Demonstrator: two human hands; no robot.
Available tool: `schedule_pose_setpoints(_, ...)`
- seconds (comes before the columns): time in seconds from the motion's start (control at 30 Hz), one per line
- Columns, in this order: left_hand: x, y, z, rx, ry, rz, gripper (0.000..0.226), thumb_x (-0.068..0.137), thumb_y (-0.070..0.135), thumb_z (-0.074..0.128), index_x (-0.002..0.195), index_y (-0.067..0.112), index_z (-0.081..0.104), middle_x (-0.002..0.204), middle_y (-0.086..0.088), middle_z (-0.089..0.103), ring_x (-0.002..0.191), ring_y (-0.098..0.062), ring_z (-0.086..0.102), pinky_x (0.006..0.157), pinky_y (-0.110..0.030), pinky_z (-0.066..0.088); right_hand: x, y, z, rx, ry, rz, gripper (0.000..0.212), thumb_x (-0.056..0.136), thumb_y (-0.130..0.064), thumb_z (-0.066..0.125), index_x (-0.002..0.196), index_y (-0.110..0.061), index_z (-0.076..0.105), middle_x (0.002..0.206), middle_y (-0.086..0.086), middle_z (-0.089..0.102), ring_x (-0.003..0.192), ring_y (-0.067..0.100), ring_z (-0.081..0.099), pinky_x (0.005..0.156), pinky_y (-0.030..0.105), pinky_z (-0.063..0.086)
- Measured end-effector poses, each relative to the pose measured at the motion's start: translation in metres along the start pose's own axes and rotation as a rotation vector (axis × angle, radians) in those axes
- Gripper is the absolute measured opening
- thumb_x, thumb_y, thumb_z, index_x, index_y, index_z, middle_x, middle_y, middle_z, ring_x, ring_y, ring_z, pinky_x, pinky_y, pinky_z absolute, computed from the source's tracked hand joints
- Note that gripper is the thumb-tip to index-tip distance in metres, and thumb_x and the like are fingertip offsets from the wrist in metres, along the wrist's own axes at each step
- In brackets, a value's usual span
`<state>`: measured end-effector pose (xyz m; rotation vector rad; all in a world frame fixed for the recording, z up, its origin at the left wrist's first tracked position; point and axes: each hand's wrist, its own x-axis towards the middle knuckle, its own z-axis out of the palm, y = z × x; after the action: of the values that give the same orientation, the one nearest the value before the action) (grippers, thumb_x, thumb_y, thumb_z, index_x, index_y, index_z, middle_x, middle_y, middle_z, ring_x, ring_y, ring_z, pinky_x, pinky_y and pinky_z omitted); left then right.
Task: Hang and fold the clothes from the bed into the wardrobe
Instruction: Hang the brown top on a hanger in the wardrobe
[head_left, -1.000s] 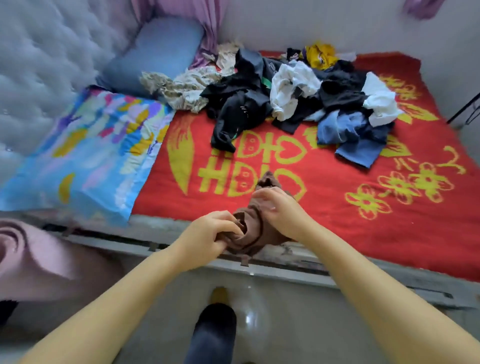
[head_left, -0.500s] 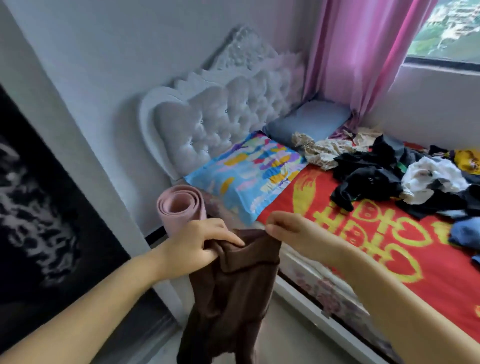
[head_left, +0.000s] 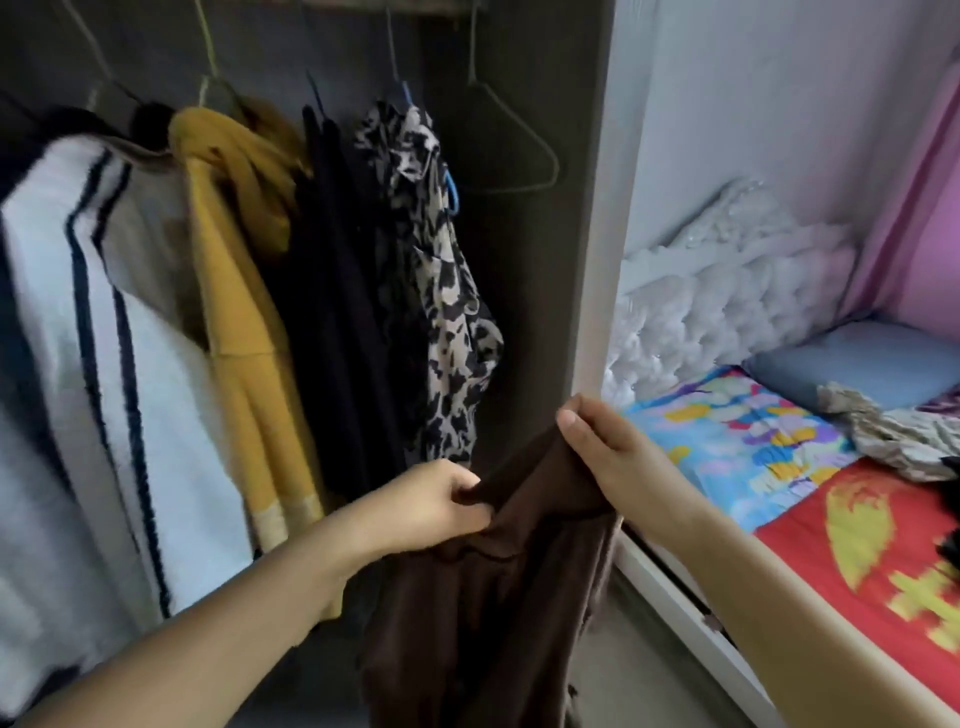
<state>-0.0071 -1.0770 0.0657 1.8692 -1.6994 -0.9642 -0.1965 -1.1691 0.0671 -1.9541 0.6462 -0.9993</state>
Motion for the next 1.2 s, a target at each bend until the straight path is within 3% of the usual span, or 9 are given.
schedule_pose_setpoints(0.1,-0.01,-0.023,-0.038,0.232,-0.039,-0.08,0.01,0.079,0.019,0.057,0.079,0.019,0.068,0.079,0.006,0.069,0.077,-0.01,0.066,0.065,-0.021,0.053,0.015,-0.026,0.02,-0.028,0.008,-0.072,0.024,0.101,-0.029,0.044,0.078,-0.022,0.046,0.062,-0.017,0.037,0.061,0.0,0.035,0.058,0.016,0.033)
schedule_pose_setpoints(0.27,-0.015,-0.053,-0.071,0.217,0.018,-0.314,0.023,0.086,0.015,0.046,0.068,0.02,0.06,0.069,-0.004,0.062,0.059,-0.018,0.06,0.059,-0.03,0.054,0.039,-0.045,0.028,-0.069,0.11,-0.115,0.027,0.102,-0.019,0.043,0.075,-0.019,0.045,0.058,-0.017,0.035,0.057,-0.003,0.034,0.056,0.01,0.031)
schedule_pose_setpoints(0.4,-0.005,-0.054,-0.09,-0.415,0.271,-0.312,0.022,0.095,0.008,0.045,0.092,0.007,0.066,0.075,-0.01,0.071,0.061,-0.02,0.07,0.051,-0.028,0.056,0.06,-0.035,0.021,-0.133,0.146,-0.043,0.025,0.101,-0.023,0.045,0.077,-0.016,0.048,0.063,-0.012,0.038,0.058,-0.002,0.036,0.057,0.012,0.033)
schedule_pose_setpoints(0.5,0.009,-0.031,-0.102,-0.969,0.418,-0.252,0.029,0.096,0.003,0.047,0.078,0.007,0.069,0.07,-0.011,0.072,0.055,-0.018,0.069,0.043,-0.027,0.053,0.084,-0.039,0.019,-0.446,-0.259,-0.013,0.024,0.099,-0.024,0.048,0.075,-0.023,0.05,0.065,-0.013,0.047,0.063,0.001,0.043,0.062,0.014,0.037)
schedule_pose_setpoints(0.6,0.025,-0.003,-0.111,-1.106,0.417,-0.242,0.038,0.096,0.014,0.05,0.067,0.003,0.071,0.066,-0.014,0.071,0.053,-0.022,0.069,0.04,-0.028,0.052,0.129,-0.064,0.016,-0.572,-0.465,0.016,0.021,0.098,-0.018,0.048,0.08,-0.03,0.052,0.076,-0.009,0.06,0.072,0.012,0.059,0.07,0.032,0.049)
schedule_pose_setpoints(0.8,0.061,0.037,-0.133,-1.156,0.485,-0.206,0.025,0.094,0.019,0.055,0.079,0.002,0.065,0.062,-0.013,0.07,0.067,-0.025,0.07,0.054,-0.034,0.055,0.293,-0.111,0.001,-0.815,0.239,-0.095,0.043,0.096,-0.016,0.046,0.138,-0.007,0.041,0.136,0.018,0.045,0.123,0.035,0.046,0.096,0.036,0.04)
schedule_pose_setpoints(1.0,0.061,0.043,-0.153,-1.119,0.403,-0.157,0.021,0.074,0.003,0.056,0.086,-0.013,0.053,0.104,-0.03,0.05,0.111,-0.037,0.047,0.096,-0.044,0.038,0.388,-0.094,-0.006,-0.988,0.187,0.154,0.056,0.094,-0.015,0.049,0.144,-0.002,0.03,0.145,0.025,0.034,0.133,0.041,0.035,0.107,0.048,0.034)
schedule_pose_setpoints(1.1,0.066,0.028,-0.164,-1.231,0.601,-0.173,0.023,0.096,0.011,0.049,0.084,-0.002,0.064,0.073,-0.02,0.07,0.079,-0.024,0.07,0.068,-0.035,0.058,0.407,-0.084,-0.008,-0.94,0.235,0.149,0.036,0.097,-0.011,0.045,0.131,0.002,0.048,0.134,0.021,0.049,0.124,0.035,0.048,0.098,0.038,0.041)
schedule_pose_setpoints(1.2,0.07,0.011,-0.174,-1.224,0.68,-0.196,0.029,0.098,0.019,0.05,0.077,0.002,0.062,0.056,-0.011,0.068,0.064,-0.022,0.064,0.051,-0.032,0.05,0.415,-0.075,-0.002,-0.741,0.357,0.142,0.031,0.099,-0.008,0.043,0.127,0.002,0.052,0.13,0.02,0.053,0.12,0.033,0.052,0.095,0.036,0.044)
